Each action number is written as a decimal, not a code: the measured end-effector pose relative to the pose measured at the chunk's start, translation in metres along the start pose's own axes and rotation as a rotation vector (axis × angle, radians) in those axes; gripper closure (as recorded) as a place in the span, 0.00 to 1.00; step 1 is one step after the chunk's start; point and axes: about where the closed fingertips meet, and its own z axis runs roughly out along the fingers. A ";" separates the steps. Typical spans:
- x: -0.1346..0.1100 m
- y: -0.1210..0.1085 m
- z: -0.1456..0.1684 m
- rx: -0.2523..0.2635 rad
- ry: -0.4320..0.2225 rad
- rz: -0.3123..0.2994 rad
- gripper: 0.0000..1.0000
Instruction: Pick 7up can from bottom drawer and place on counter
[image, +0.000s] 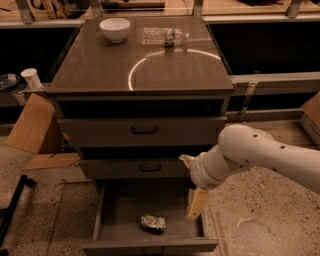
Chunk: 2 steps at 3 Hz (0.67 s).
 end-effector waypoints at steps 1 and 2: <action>0.011 -0.005 0.058 -0.026 -0.068 0.013 0.00; 0.024 0.001 0.111 -0.078 -0.122 0.050 0.00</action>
Offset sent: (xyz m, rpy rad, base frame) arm 0.0186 0.0425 -0.1531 0.1740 0.1302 -0.0002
